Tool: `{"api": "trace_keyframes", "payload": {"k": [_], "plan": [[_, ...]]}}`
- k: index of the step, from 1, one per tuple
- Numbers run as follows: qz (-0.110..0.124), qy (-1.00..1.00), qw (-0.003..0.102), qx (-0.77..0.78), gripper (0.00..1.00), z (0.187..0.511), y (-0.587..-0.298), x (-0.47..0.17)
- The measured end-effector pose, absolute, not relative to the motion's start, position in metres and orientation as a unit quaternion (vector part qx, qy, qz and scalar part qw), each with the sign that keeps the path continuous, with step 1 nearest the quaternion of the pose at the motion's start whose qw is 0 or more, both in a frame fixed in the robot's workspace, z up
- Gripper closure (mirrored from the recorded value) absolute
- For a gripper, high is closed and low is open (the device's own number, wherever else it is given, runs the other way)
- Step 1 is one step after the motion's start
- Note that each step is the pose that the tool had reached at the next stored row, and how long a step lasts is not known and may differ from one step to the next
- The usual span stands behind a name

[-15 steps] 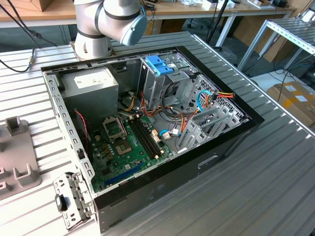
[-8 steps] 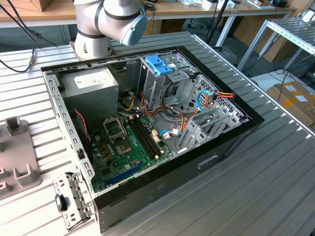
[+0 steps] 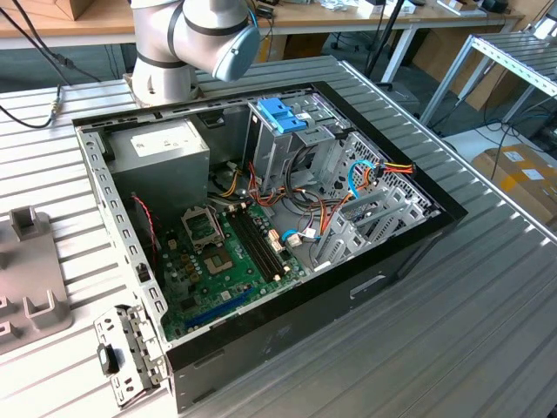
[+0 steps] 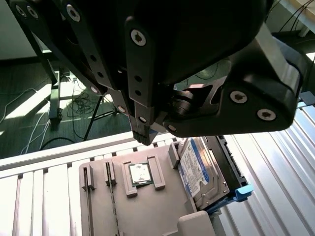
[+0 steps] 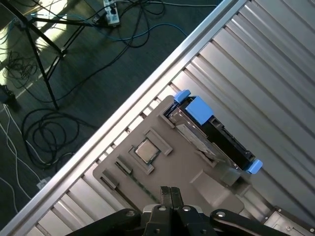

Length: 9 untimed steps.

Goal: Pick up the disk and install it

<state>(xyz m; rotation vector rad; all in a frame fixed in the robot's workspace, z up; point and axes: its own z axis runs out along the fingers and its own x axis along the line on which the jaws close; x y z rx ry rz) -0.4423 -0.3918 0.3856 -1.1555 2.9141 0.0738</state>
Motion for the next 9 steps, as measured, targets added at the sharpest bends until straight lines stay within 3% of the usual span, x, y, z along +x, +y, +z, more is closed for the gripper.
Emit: {"api": "trace_keyframes", "payload": {"k": [9], "plan": [[0.024,0.918,0.002,-0.397,0.89,0.3856,-0.3918,-0.4423]]}}
